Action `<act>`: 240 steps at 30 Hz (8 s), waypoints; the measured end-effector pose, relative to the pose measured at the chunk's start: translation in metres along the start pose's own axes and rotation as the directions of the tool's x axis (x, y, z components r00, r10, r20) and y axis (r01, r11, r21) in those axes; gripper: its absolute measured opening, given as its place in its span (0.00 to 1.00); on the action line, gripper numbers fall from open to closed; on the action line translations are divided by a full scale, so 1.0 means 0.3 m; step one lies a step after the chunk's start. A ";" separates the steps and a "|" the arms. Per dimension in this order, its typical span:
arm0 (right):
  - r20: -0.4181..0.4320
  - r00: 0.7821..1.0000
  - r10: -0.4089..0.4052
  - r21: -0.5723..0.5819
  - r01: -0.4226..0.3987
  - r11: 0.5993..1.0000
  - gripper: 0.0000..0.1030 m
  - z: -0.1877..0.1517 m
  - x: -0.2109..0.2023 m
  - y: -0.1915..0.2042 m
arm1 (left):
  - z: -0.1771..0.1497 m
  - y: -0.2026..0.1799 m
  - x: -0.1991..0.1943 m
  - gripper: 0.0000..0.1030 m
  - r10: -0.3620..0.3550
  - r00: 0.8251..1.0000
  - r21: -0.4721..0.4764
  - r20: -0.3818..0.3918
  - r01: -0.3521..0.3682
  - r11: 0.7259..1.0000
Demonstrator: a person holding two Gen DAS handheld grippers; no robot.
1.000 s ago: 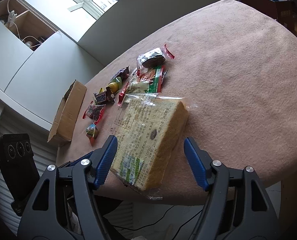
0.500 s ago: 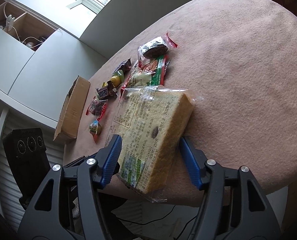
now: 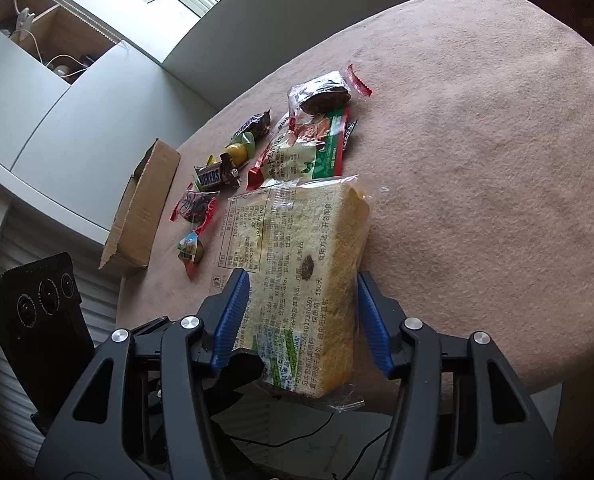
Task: Organize snacks
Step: 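Lift the bread loaf with the right gripper and carry it into the cardboard box, then open the right gripper to release the bread and withdraw, then grasp the dark packet in clear wrap with the right gripper while the left gripper grasps the orange-tipped candy, then carry both snacks into the cardboard box and open both grippers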
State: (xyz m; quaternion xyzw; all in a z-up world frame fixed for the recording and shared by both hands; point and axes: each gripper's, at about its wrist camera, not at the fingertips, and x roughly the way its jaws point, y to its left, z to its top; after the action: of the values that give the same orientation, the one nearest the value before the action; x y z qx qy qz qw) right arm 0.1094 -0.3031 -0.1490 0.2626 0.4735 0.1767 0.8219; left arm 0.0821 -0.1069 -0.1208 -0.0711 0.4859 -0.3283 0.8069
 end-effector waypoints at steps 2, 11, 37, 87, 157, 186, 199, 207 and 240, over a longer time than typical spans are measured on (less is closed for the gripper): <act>0.001 1.000 -0.003 -0.002 0.003 1.000 0.55 0.001 0.003 0.007 | -0.001 -0.001 0.001 0.50 0.016 1.000 0.009 0.002 -0.016 1.000; 0.008 1.000 0.011 -0.061 -0.011 0.998 0.54 0.034 -0.001 0.105 | 0.004 0.005 -0.065 0.49 0.032 0.998 -0.003 0.054 -0.032 0.999; -0.101 0.986 0.131 -0.429 -0.162 0.888 0.54 0.156 0.344 0.880 | 0.025 0.425 -0.577 0.49 0.255 0.910 -0.212 0.326 -0.192 0.958; -0.083 0.995 0.054 -0.578 -0.093 0.811 0.77 0.155 0.466 1.045 | 0.009 0.695 -0.779 0.45 0.497 0.802 -0.376 0.331 -0.371 0.849; -0.048 0.941 -0.335 -0.293 0.307 0.905 0.95 0.493 0.380 0.063 | 0.064 0.315 -0.064 0.56 0.356 0.930 -0.100 0.091 -0.347 0.933; 0.013 0.948 -0.317 -0.326 0.304 0.895 0.62 0.433 0.292 0.151 | 0.050 0.321 -0.104 0.35 0.359 0.927 -0.112 0.112 -0.347 0.931; 0.060 0.969 -0.240 -0.409 0.243 0.880 0.62 0.412 0.206 0.358 | 0.050 0.312 -0.226 0.35 0.353 0.919 -0.131 0.177 -0.333 0.934; 0.057 0.984 -0.167 -0.500 0.173 0.848 0.62 0.375 0.234 0.585 | 0.054 0.379 -0.364 0.35 0.392 0.889 -0.176 0.237 -0.357 0.917; -0.055 0.992 -0.114 -0.670 0.048 0.741 0.68 0.361 0.809 1.207 | 0.076 0.725 -0.569 0.35 0.508 0.813 -0.366 0.283 -0.398 0.841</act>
State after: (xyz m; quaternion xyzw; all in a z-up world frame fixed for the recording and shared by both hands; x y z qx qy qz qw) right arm 0.3075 0.0888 -0.0537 -0.0775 0.4275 0.3103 0.8456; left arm 0.1479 0.1591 -0.0774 -0.1297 0.3706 -0.0300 0.9192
